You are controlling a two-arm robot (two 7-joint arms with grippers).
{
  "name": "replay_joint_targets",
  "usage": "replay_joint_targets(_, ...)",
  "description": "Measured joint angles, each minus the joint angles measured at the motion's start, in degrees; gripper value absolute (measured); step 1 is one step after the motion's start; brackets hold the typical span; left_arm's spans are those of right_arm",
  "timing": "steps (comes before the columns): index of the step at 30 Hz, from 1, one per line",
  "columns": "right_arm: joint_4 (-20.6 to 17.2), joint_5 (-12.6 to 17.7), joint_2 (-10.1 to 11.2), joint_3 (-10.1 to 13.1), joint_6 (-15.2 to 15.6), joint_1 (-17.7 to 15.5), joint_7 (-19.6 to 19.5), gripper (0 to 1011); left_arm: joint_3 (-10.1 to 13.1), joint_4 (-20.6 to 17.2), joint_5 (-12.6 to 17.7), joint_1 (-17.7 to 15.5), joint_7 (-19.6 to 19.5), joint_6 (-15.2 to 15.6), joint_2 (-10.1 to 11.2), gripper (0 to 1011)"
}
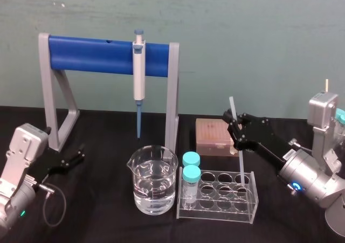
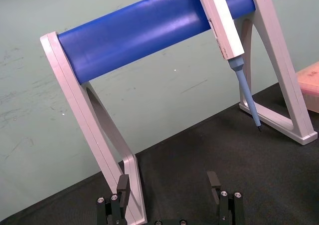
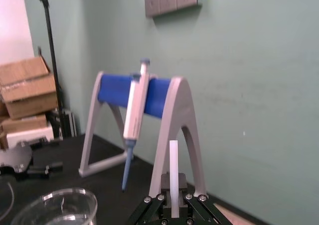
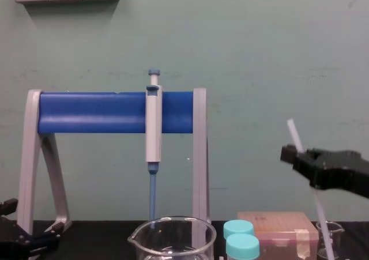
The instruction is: Pick up the stirring rod with one hand, then place it down.
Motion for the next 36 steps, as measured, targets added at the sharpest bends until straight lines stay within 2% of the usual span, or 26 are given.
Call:
replay_joint_targets(7,-0.1,0.4,-0.7,1.4,-6.1,-0.2,1.4,66,0.0,0.0,0.0,0.0,0.0,0.0,0.0,1000)
replay_joint_targets(9,-0.1,-1.0,-1.0,1.9,-9.3,-0.3,1.3,66,0.0,0.0,0.0,0.0,0.0,0.0,0.0,1000)
replay_joint_targets(11,-0.1,-2.0,-1.1,2.2,-11.0,-0.4,1.1,66,0.0,0.0,0.0,0.0,0.0,0.0,0.0,1000)
replay_joint_targets(12,0.0,-3.3,-1.3,2.5,-12.9,-0.5,0.6,66,0.0,0.0,0.0,0.0,0.0,0.0,0.0,1000)
replay_joint_targets(19,1.6,-8.1,-2.4,4.3,-20.0,-1.0,-1.9,66,0.0,0.0,0.0,0.0,0.0,0.0,0.0,1001)
replay_joint_targets(26,3.5,-9.9,-3.5,6.0,-22.3,-1.1,-3.1,66,0.0,0.0,0.0,0.0,0.0,0.0,0.0,1000)
replay_joint_targets(36,4.8,-9.0,-4.5,7.1,-21.4,-1.6,-1.6,66,0.0,0.0,0.0,0.0,0.0,0.0,0.0,1001)
